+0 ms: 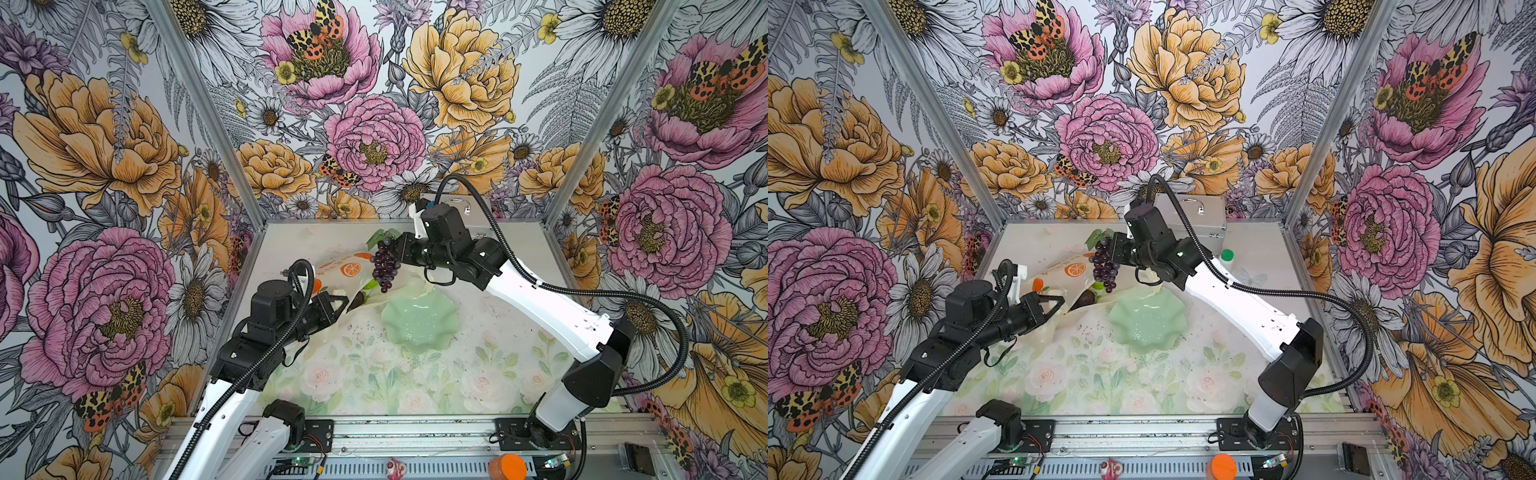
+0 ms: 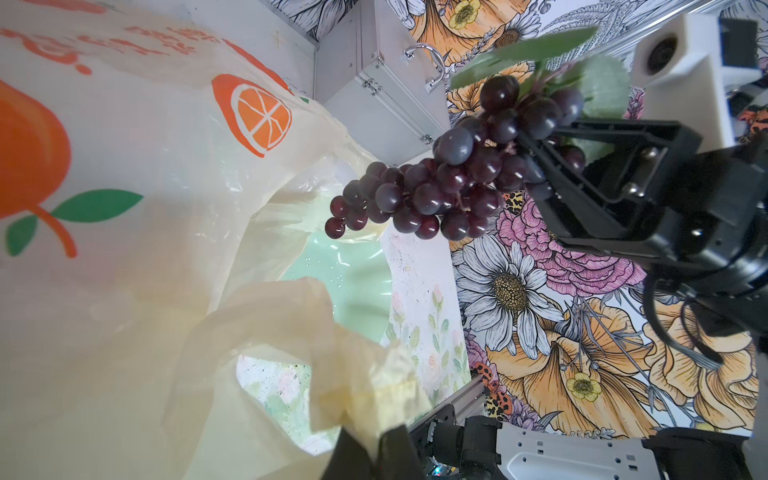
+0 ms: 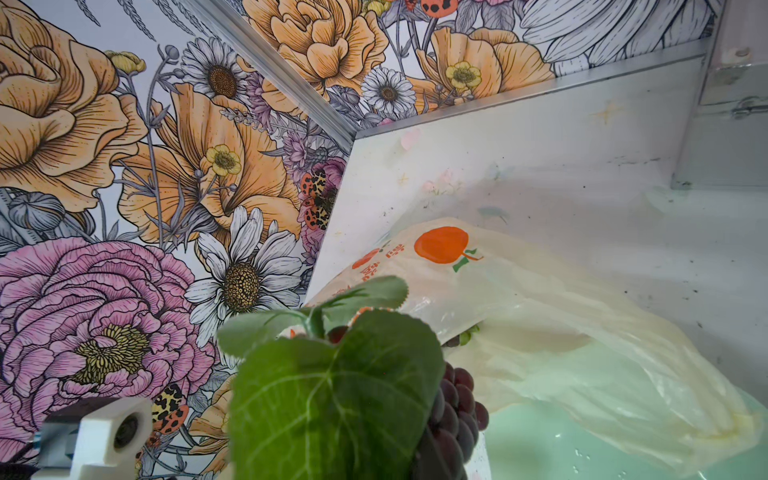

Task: Place the fruits into the plastic bag
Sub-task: 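Carry the grapes toward the bag mouth held by the left gripper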

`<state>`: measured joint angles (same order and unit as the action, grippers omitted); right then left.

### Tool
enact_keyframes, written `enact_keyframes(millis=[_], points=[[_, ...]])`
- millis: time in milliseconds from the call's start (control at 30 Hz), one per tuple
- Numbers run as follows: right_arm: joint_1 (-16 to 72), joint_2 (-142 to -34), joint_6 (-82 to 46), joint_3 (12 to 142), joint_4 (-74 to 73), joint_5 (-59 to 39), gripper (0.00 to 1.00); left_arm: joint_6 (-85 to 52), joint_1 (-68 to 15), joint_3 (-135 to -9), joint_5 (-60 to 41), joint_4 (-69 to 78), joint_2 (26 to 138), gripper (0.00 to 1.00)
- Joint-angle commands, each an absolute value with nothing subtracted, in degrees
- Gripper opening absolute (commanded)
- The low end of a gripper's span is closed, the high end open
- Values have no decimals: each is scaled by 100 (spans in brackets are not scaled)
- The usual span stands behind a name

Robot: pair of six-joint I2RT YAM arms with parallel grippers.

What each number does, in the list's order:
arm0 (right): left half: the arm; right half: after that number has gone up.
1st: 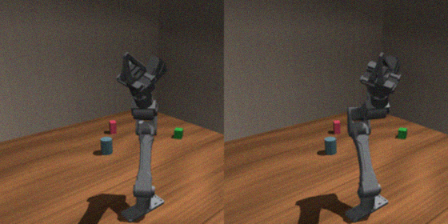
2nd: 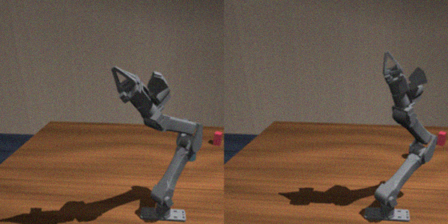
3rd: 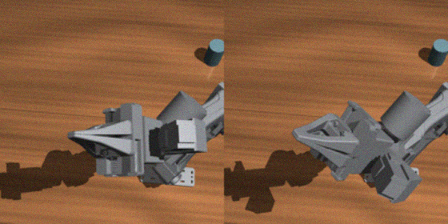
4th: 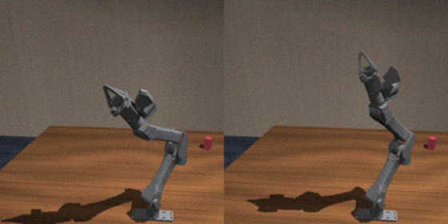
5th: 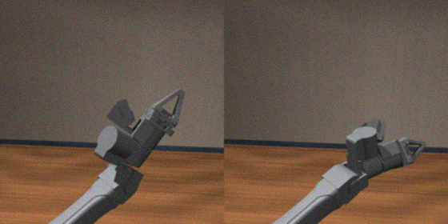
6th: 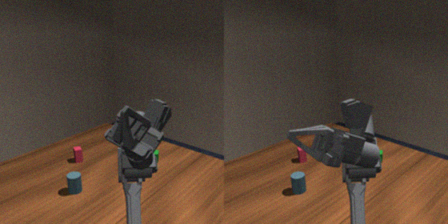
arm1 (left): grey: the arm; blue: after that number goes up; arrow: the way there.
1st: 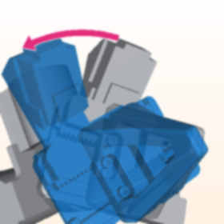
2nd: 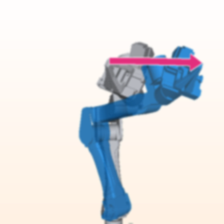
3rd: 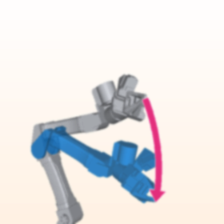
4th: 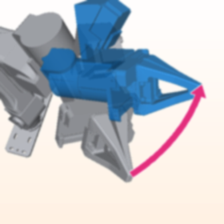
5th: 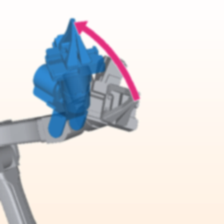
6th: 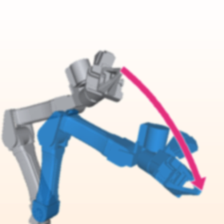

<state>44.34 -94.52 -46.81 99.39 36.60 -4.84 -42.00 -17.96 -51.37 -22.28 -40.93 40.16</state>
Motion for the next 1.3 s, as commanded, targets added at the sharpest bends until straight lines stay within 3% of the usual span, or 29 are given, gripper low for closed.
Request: enact_keyframes(millis=[0,933,1267], points=[[4427,-9306,-4600,9828,3483,-369,18,-4219,-1865,-5212,-2332,-4052,3952,0],[4359,-10043,-5161,9368,2621,-833,17,-4109,-2009,-5178,-2292,-4182,3921,0],[4510,-9867,-5503,8583,2137,-854,16,-4148,-2012,-5197,-2195,-4191,3926,0]])
